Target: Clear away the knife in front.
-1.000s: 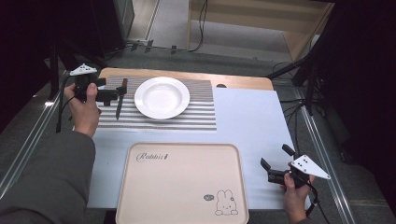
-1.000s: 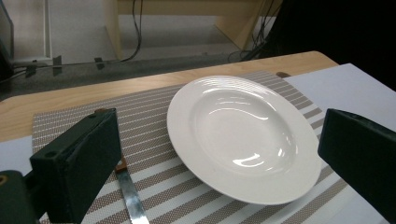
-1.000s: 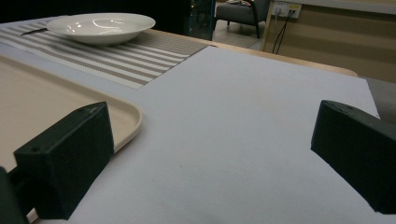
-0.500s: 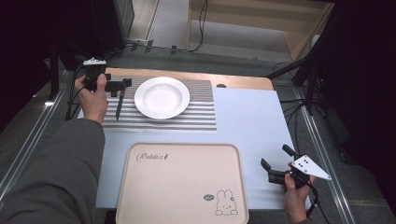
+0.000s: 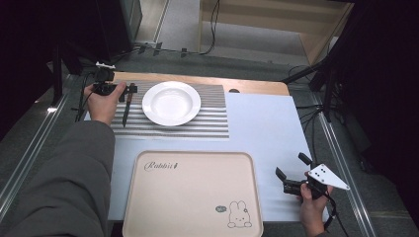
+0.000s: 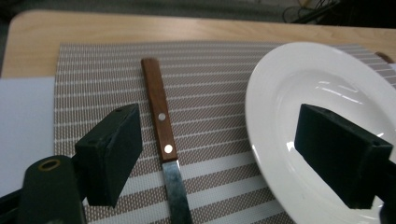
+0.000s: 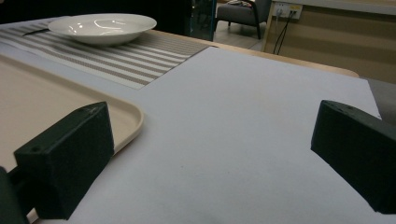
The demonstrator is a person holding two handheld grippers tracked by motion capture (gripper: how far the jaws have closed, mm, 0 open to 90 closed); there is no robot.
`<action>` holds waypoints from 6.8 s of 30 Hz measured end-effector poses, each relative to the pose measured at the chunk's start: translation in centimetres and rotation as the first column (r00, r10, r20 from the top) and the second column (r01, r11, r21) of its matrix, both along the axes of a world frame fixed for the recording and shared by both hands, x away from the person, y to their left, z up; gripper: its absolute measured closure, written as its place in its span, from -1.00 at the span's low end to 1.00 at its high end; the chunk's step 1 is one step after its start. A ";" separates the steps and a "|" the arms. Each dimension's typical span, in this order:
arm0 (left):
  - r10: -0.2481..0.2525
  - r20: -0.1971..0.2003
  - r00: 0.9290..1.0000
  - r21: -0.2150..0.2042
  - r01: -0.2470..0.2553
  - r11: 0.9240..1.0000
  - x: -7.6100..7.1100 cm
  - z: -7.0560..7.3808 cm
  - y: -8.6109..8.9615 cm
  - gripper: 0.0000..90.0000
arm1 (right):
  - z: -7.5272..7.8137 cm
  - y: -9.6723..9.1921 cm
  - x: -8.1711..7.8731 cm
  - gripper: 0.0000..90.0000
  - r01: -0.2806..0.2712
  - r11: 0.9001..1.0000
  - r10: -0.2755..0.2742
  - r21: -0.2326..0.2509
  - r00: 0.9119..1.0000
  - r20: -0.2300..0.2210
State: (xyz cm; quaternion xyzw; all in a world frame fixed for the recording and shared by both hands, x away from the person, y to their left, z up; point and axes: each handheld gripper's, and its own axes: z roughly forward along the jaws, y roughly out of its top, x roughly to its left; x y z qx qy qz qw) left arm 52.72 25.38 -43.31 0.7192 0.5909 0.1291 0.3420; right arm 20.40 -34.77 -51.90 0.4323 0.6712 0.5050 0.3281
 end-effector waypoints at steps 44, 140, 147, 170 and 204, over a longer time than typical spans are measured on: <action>0.139 -0.111 0.984 0.142 -0.123 0.982 2.3 -4.3 -1.1 0.57 | 0.0 0.0 0.1 -1.00 -0.001 1.000 0.001 0.009 1.000 0.000; -0.135 -0.032 0.990 0.090 0.137 0.986 -9.0 0.6 -2.6 0.71 | 0.0 0.4 0.3 -1.00 -0.014 1.000 0.014 -0.021 1.000 -0.003; -0.158 -0.020 0.987 0.085 0.159 0.984 -10.7 0.4 -3.0 0.71 | 0.0 0.4 0.3 -1.00 -0.015 1.000 0.015 -0.022 1.000 -0.002; -0.242 -0.011 0.970 0.036 0.243 0.969 -15.5 0.1 -4.3 0.71 | 0.0 0.4 0.2 -1.00 -0.016 1.000 0.016 -0.025 1.000 -0.006; -0.325 0.001 0.946 -0.041 0.325 0.945 -24.0 -1.8 -6.3 0.71 | 0.0 0.5 0.2 -1.00 -0.021 0.999 0.020 -0.031 1.000 -0.004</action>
